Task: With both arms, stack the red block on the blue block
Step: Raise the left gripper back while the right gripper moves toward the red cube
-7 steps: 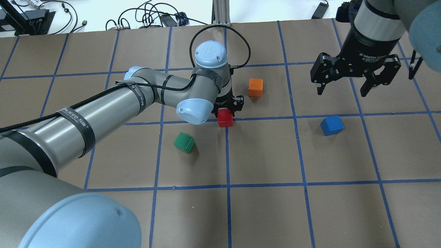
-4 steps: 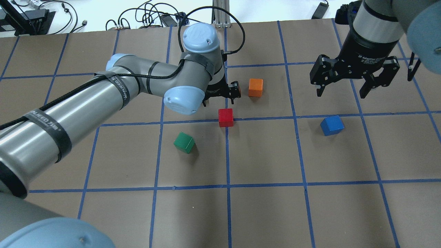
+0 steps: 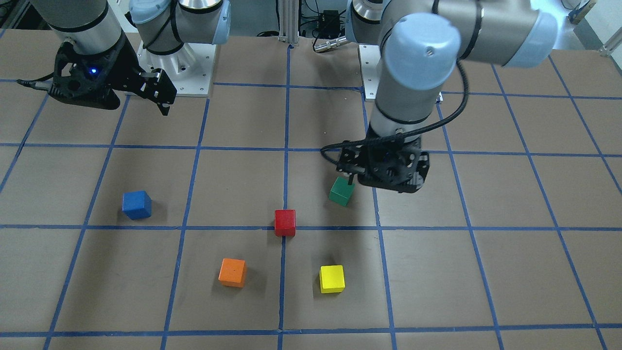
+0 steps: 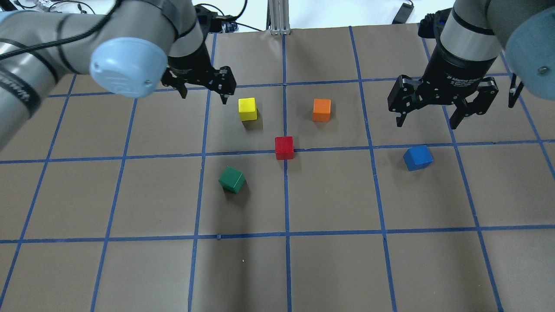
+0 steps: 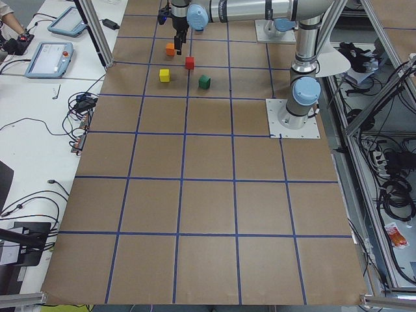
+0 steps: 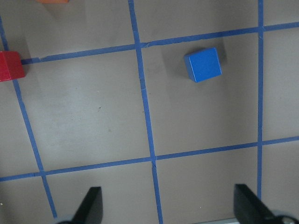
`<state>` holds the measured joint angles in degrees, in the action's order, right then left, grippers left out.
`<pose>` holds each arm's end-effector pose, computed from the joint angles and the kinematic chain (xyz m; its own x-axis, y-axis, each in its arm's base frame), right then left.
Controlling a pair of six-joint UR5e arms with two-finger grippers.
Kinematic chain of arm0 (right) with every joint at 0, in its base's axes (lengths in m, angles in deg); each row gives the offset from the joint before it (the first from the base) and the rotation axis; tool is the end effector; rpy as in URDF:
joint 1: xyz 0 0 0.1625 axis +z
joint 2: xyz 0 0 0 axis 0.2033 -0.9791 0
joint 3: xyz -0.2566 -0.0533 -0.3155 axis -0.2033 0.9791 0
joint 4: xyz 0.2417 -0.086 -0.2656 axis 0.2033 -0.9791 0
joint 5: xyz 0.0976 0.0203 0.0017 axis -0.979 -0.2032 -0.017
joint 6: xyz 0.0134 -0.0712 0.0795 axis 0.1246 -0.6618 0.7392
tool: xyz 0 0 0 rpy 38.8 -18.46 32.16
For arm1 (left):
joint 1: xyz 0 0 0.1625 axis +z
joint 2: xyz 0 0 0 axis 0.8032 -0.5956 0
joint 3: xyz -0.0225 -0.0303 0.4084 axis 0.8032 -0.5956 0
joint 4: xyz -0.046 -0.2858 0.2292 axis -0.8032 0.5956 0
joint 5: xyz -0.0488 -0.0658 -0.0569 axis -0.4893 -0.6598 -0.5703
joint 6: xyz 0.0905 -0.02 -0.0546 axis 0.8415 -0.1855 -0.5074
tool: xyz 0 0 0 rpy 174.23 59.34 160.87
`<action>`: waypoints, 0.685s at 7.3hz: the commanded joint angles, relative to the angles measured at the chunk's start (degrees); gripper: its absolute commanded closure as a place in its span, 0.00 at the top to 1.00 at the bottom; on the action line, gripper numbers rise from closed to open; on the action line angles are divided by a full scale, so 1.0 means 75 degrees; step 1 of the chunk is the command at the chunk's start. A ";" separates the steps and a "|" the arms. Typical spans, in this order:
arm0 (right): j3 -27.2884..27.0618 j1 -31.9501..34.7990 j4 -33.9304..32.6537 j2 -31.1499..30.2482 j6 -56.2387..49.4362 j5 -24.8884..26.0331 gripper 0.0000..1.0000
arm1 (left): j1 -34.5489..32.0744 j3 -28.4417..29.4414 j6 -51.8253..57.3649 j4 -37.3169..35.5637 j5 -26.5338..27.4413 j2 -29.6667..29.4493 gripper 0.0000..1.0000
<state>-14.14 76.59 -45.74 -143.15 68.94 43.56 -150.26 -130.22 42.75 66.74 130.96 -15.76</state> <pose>0.1189 -0.4150 0.4513 -0.9919 0.1228 0.0318 0.1255 0.9864 0.1058 -0.1887 -0.5005 0.4158 -0.9788 0.1981 -0.0519 0.1999 0.9793 -0.0316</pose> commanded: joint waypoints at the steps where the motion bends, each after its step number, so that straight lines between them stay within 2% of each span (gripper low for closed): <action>1: 0.0006 0.0037 -0.0034 0.0145 0.0068 -0.0117 1.00 | 0.0405 0.0004 0.0354 0.1062 0.0082 0.1042 1.00; 3: 0.0065 0.0270 -0.1058 0.0916 0.0104 -0.0165 1.00 | 0.0988 0.0028 0.0482 0.1207 0.0035 0.1233 1.00; 5: 0.0088 0.1192 -0.2404 0.1655 0.0185 -0.0165 1.00 | 0.1178 -0.0042 0.0471 0.1219 -0.0035 0.1327 1.00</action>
<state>-13.55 81.39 -57.09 -134.14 69.93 42.40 -142.65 -130.19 46.25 75.70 130.94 -6.18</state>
